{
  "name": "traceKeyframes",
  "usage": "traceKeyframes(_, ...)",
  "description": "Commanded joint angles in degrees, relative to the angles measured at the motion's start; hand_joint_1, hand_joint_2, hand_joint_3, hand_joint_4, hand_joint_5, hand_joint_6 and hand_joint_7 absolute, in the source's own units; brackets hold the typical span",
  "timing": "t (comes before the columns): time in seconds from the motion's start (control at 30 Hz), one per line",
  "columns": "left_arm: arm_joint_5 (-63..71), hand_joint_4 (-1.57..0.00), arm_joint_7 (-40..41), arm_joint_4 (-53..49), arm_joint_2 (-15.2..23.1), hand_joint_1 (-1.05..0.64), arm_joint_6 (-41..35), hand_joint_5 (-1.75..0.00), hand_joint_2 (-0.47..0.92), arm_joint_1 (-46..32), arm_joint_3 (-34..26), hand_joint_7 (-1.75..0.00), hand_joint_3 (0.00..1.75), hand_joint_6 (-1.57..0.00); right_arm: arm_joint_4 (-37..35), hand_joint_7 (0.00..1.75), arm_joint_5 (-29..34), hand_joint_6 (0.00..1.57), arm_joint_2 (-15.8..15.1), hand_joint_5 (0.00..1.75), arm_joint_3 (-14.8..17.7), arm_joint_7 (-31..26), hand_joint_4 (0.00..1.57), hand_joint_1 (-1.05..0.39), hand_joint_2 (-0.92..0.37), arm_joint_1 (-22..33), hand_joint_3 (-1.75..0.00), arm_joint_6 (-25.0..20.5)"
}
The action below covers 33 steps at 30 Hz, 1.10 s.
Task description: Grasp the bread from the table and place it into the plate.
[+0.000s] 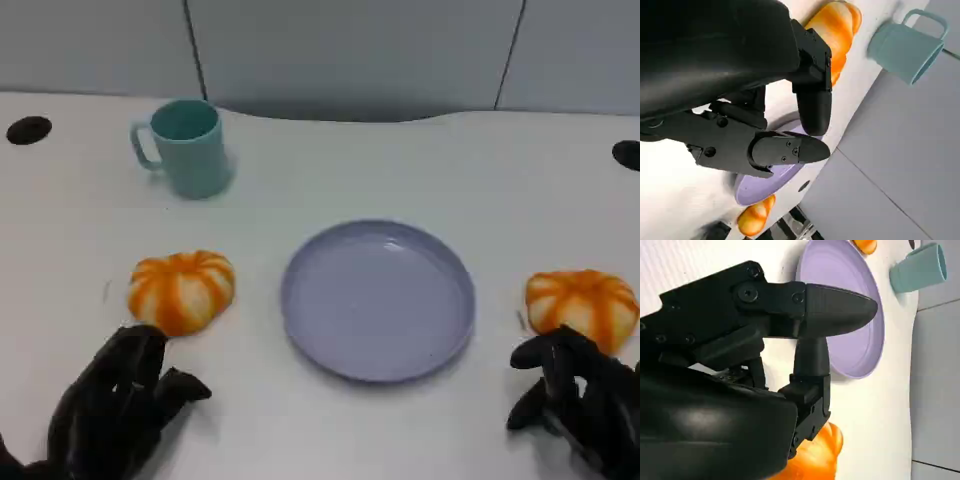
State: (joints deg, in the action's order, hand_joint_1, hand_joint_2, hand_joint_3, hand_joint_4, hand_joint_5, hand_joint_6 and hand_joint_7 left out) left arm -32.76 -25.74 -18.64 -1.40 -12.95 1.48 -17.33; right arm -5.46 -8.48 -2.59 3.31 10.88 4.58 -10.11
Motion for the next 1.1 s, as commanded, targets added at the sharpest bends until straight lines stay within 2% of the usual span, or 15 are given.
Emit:
traceKeyframes(0.03,0.0,-0.56,-0.6,-0.5,0.8,-0.40,0.6,-1.75,0.92,0.1,-0.3,-1.75,0.30,-0.32,-0.5,1.68,-0.3,0.37,-0.5,1.75,0.5,0.0,0.58,-0.31,-0.92,-0.1,-0.59,-0.1)
traceKeyframes(0.4,0.0,-0.58,-0.1,-0.2,1.0,-0.40,0.0,-1.75,0.92,0.3,-0.3,-1.75,0.28,-0.33,-0.3,1.69,-0.2,0.39,-0.3,1.75,0.4,-0.1,0.60,-0.31,-0.92,0.0,-0.60,-0.2)
traceKeyframes(0.5,-0.1,-0.57,-1.2,0.1,0.5,-0.37,2.6,-1.75,0.92,0.2,-0.7,-1.75,0.26,-0.35,0.2,1.68,0.4,0.37,-0.3,1.75,-0.1,-0.5,0.57,-0.32,-0.92,0.4,-0.60,-0.4)
traceKeyframes(0.6,2.2,-0.60,-4.0,1.0,1.1,-0.42,8.5,-1.75,0.92,-0.1,0.7,-1.75,0.24,-0.39,0.4,1.68,0.4,0.37,0.2,1.75,-0.2,-1.0,0.57,-0.32,-0.92,0.5,-0.59,-0.6)
traceKeyframes(0.67,7.5,-0.60,-4.8,1.7,2.0,-0.45,17.7,-1.75,0.92,0.1,2.4,-1.75,0.27,-0.38,0.3,1.68,0.7,0.37,0.2,1.75,-0.5,-1.3,0.56,-0.32,-0.92,0.4,-0.59,-0.6)
traceKeyframes(0.73,20.0,-0.61,0.9,4.0,4.0,-0.49,29.8,-1.75,0.92,0.5,5.3,-1.73,0.29,-0.40,0.1,1.68,1.0,0.36,0.1,1.75,-0.8,-1.4,0.54,-0.32,-0.92,0.3,-0.59,-0.2)
traceKeyframes(0.8,27.2,-0.61,4.9,5.0,5.3,-0.52,35.4,-1.75,0.92,0.8,6.7,-1.72,0.29,-0.42,-0.2,1.68,1.2,0.35,0.0,1.75,-0.9,-1.3,0.53,-0.31,-0.92,0.3,-0.59,0.3)
traceKeyframes(0.83,36.9,-0.60,10.3,4.8,8.1,-0.52,41.0,-1.75,0.92,2.2,7.8,-1.72,0.29,-0.42,-0.4,1.68,1.2,0.35,0.0,1.75,-1.0,-1.2,0.53,-0.31,-0.92,0.2,-0.59,0.4)
traceKeyframes(0.9,57.2,-0.61,23.4,5.2,14.2,-0.48,47.6,-1.75,0.92,5.0,10.7,-1.60,0.17,-0.48,-0.2,1.68,1.3,0.35,0.2,1.75,-1.2,-1.4,0.53,-0.32,-0.92,0.1,-0.60,0.3)
traceKeyframes(0.93,67.1,-0.60,28.9,6.5,17.5,-0.49,46.7,-1.75,0.92,6.4,13.1,-1.57,0.14,-0.50,-0.2,1.68,1.4,0.35,0.3,1.75,-1.2,-1.6,0.53,-0.32,-0.92,0.0,-0.60,0.2)
traceKeyframes(0.97,72.6,-0.55,32.1,7.3,19.3,-0.56,45.2,-1.72,0.92,7.1,14.6,-1.46,0.14,-0.49,-0.2,1.68,1.4,0.35,0.4,1.75,-1.3,-1.7,0.53,-0.31,-0.92,0.0,-0.60,0.1)
traceKeyframes(1.0,76.7,-0.52,32.7,8.0,21.3,-0.58,43.2,-1.67,0.92,8.3,16.4,-1.37,0.14,-0.48,-0.3,1.68,1.2,0.36,0.5,1.75,-1.2,-1.7,0.53,-0.31,-0.92,-0.1,-0.60,0.1)
traceKeyframes(1.03,79.0,-0.51,32.9,8.3,22.5,-0.60,42.0,-1.56,0.92,9.1,17.5,-1.18,0.14,-0.51,-0.3,1.68,1.1,0.36,0.6,1.75,-1.2,-1.7,0.54,-0.30,-0.92,-0.1,-0.60,0.1)
traceKeyframes(1.07,81.6,-0.50,31.2,8.3,24.3,-0.61,40.4,-1.50,0.92,10.7,19.2,-1.08,0.13,-0.53,-0.4,1.68,0.7,0.36,0.7,1.75,-1.1,-1.2,0.54,-0.30,-0.92,0.0,-0.60,0.5)
traceKeyframes(1.1,83.6,-0.45,30.3,8.2,25.6,-0.64,39.3,-1.10,0.92,11.8,20.5,-0.68,0.11,-0.55,-0.5,1.69,0.5,0.36,0.7,1.75,-1.1,-0.9,0.54,-0.30,-0.92,0.0,-0.61,0.8)
